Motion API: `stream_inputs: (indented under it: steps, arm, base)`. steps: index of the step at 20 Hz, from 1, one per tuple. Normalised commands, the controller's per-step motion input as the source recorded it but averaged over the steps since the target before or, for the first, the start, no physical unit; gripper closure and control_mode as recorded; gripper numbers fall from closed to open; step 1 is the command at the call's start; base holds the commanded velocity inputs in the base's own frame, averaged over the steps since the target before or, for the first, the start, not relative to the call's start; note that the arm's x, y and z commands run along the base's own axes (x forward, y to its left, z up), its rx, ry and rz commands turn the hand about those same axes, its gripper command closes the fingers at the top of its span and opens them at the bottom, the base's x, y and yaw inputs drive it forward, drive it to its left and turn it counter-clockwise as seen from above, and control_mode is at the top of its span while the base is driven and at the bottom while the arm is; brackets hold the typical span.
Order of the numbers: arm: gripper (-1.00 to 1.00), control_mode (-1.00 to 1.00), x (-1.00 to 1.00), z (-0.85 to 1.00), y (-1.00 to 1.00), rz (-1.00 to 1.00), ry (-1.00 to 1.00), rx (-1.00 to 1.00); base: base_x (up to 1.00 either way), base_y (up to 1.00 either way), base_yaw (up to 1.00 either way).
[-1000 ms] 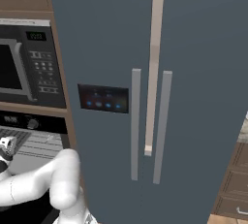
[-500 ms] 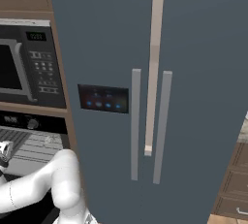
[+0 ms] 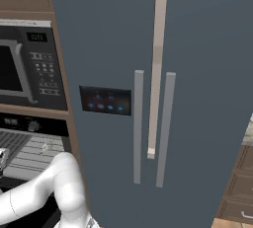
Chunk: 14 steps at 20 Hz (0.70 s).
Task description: Take the fish from the oven and place it on the plate on the counter.
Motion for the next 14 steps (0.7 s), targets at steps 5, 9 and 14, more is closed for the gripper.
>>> stream_inputs:
  steps: [5,9,14]
  arm:
    - [1.0,-1.0,-1.0,-1.0,0.0,0.0,0.0,0.0]
    - [1.0,-1.0,-1.0,-1.0,0.0,0.0,0.0,0.0]
    - [1.0,-1.0,-1.0,-1.0,0.0,0.0,0.0,0.0]
  base:
    - [0.0,0.0,0.0]
    - [0.0,0.0,0.0]
    - [0.0,0.0,0.0]
